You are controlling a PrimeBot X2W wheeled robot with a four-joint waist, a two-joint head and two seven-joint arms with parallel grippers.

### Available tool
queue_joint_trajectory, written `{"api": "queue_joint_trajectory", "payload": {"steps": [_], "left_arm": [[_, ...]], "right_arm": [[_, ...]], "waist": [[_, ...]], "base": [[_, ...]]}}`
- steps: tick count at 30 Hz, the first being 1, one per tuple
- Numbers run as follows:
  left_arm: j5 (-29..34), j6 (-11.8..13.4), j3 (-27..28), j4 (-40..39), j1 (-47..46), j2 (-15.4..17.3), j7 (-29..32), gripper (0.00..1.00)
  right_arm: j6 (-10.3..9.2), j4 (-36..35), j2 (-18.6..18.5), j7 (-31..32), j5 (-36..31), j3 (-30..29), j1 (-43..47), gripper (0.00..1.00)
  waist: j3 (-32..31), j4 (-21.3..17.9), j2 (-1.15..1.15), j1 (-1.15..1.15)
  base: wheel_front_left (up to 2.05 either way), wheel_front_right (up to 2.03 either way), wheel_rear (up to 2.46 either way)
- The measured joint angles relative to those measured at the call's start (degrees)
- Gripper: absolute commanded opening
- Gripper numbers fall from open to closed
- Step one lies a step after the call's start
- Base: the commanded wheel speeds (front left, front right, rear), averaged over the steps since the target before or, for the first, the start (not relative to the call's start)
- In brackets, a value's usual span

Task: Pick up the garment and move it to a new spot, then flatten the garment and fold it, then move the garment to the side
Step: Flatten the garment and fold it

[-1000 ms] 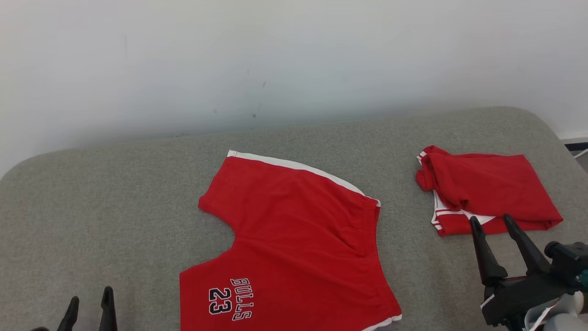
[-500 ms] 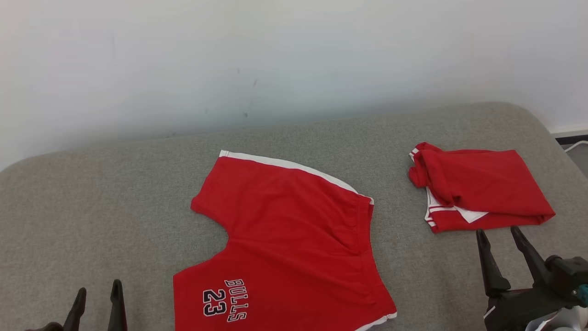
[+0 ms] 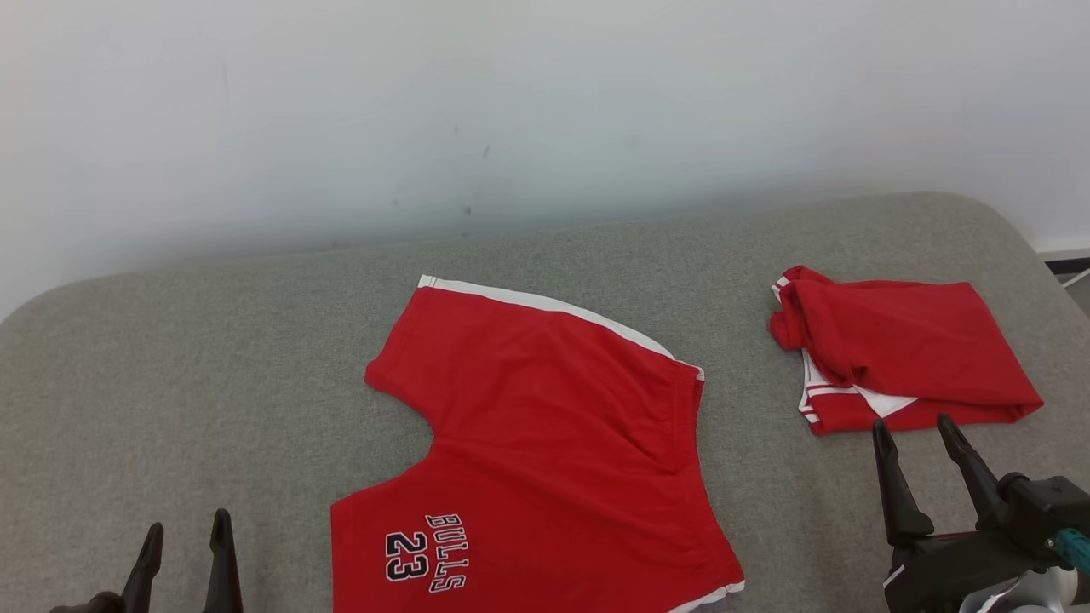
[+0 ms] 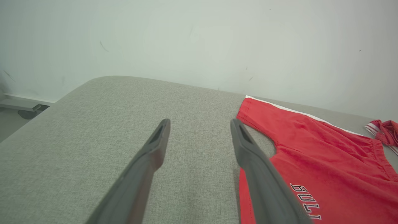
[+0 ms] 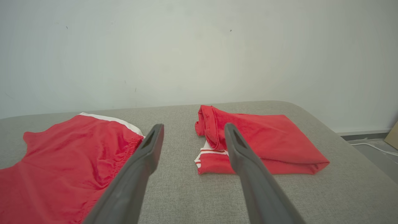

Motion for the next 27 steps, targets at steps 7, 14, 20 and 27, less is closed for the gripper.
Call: {"api": "queue_joint_trajectory", "payload": {"steps": [7, 14, 20, 27], "left_arm": [[0.8, 0.0, -0.2, 0.0, 0.0, -0.1, 0.0, 1.00], [1.6, -0.1, -1.9, 0.1, -0.2, -0.4, 0.0, 1.00], [2.3, -2.3, -4.3, 0.3, -0.7, -0.2, 0.8, 1.00], [3.0, -5.9, -9.5, -0.3, 0.0, 0.1, 3.9, 1.00]], "right_arm": [[0.00, 0.0, 0.7, 0.0, -0.6, -0.7, 0.1, 1.00], [0.59, 0.4, 1.0, 0.0, -1.0, -1.6, 1.9, 1.00], [1.31, 0.8, 1.2, 0.0, -1.0, -1.4, 3.1, 1.00], [3.20, 1.2, 1.2, 0.0, -1.0, -0.6, 3.4, 1.00]], "waist": [[0.1, 0.4, 0.00, 0.00], [0.1, 1.3, 0.00, 0.00], [0.3, 2.6, 0.00, 0.00], [0.9, 4.2, 0.00, 0.00]], "base": [[0.00, 0.00, 0.00], [0.00, 0.00, 0.00], [0.00, 0.00, 0.00], [0.00, 0.00, 0.00]]}}
